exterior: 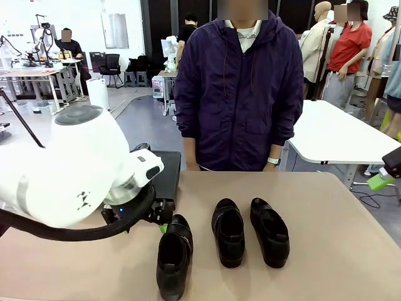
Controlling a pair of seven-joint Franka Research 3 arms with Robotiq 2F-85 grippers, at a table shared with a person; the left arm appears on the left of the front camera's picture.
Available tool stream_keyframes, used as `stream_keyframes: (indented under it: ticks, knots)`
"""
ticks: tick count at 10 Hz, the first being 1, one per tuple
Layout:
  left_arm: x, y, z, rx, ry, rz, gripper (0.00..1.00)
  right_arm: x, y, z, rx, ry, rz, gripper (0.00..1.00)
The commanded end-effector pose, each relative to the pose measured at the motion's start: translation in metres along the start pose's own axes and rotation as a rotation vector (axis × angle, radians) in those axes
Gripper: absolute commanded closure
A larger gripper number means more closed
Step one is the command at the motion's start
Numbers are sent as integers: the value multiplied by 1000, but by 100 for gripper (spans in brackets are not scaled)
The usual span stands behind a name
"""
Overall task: Organize the shoes by placing them on the stand.
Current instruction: Place the Shoe from the middle of the table onto the Shoes Stand.
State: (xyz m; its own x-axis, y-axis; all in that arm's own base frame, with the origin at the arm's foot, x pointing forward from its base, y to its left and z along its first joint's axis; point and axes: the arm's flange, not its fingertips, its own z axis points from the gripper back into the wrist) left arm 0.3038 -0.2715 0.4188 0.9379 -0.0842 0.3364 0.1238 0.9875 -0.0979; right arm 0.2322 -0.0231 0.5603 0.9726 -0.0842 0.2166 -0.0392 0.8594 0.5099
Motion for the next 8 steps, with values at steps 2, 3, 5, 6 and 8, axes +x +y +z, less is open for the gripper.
stream_keyframes:
  ticks: [2,3,5,6,8]
  knots:
    - [1,-11,-27,41,-6,-21,0,1,0,2,16,-7,19,0]
    - [2,-11,-38,49,-6,-26,0,1,0,2,16,-7,19,0]
    - [4,-12,-56,52,8,-13,0,1,0,2,16,-7,19,0]
    - [5,-12,-64,49,21,-10,0,1,0,2,16,-7,19,0]
    - [5,-18,-78,42,49,-23,0,1,0,2,16,-7,19,0]
